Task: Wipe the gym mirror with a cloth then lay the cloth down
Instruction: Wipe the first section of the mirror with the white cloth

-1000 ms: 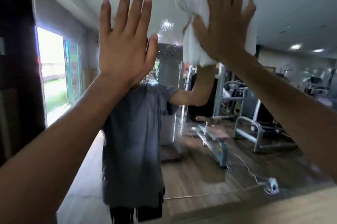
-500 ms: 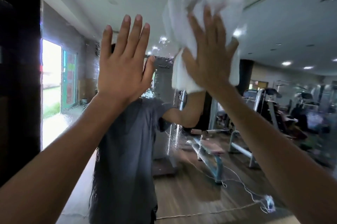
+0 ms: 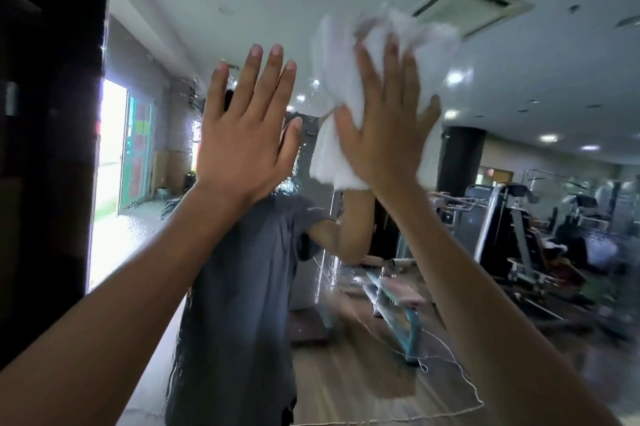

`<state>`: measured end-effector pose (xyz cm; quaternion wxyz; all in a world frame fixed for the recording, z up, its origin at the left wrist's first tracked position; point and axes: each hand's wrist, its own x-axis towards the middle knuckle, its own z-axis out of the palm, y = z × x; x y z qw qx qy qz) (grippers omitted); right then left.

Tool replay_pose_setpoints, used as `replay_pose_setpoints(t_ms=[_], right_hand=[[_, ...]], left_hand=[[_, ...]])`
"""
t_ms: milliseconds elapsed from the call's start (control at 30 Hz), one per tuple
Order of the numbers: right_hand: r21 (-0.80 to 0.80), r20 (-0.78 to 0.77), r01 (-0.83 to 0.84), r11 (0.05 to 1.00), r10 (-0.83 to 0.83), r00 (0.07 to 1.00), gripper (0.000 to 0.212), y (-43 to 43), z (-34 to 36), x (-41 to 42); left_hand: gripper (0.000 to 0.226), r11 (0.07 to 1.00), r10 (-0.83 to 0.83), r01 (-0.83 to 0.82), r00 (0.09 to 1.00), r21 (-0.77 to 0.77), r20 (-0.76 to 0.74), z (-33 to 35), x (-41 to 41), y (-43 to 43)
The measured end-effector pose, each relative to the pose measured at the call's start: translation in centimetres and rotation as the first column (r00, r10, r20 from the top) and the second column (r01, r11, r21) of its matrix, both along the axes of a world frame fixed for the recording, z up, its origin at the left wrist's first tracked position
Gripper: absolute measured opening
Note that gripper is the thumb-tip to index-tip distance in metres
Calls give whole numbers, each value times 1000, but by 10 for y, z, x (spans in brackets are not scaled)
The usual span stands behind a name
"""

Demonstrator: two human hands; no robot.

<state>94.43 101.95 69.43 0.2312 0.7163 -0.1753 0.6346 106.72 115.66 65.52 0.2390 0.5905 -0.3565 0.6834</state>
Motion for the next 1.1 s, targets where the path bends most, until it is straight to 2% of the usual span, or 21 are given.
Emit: replay_pose_setpoints(t_ms=[67, 167, 233, 333, 400, 467, 533, 633, 733, 833, 900, 967, 1100], right_hand=[[-154, -123, -16, 988, -3, 992, 74, -11, -38, -8], [-184, -187, -16, 983, -19, 982, 76, -44, -67, -32], [-63, -125, -2, 998, -6, 992, 73, -60, -50, -43], [232, 78, -43, 972, 25, 997, 70, -50, 4, -34], [280, 129, -13, 960, -24, 991, 72, -31, 22, -18], [170, 83, 5, 985, -19, 996, 71, -14, 13, -6], [-28, -29, -6, 1000, 6, 1000, 73, -8, -23, -4], [-257, -225, -45, 965, -14, 974, 79, -26, -86, -21], [-206, -234, -19, 978, -30, 972, 78, -63, -99, -47], [51, -85, -4, 999, 8, 996, 72, -64, -59, -48], [151, 23, -46, 987, 43, 999, 70, -38, -29, -30], [118, 27, -54, 992, 51, 998, 70, -10, -22, -11], [-134, -128, -97, 986, 80, 989, 76, 8, -76, 0]], left_hand=[[58, 1000, 3, -3, 1000, -10, -5, -2, 0, 0], [58, 999, 5, -6, 1000, -35, -28, -18, -1, 0], [59, 1000, 12, -12, 999, -25, -30, -28, -2, 1], [60, 1000, 21, -22, 999, -16, -43, -32, -2, 3], [60, 1000, 21, -22, 999, -18, -47, -31, -2, 4], [59, 1000, 21, -22, 999, -19, -38, -31, -2, 4], [59, 999, 16, -18, 999, -34, -42, -36, -2, 4], [58, 998, 19, -22, 998, -56, -65, -60, -3, 6], [58, 998, 23, -26, 999, -53, -47, -77, -3, 7], [58, 998, 24, -28, 998, -62, -60, -77, -3, 6], [58, 997, 26, -30, 998, -66, -65, -76, -3, 6], [58, 998, 18, -23, 998, -63, -68, -76, -4, 7], [57, 998, 12, -16, 997, -58, -73, -83, -1, 10]])
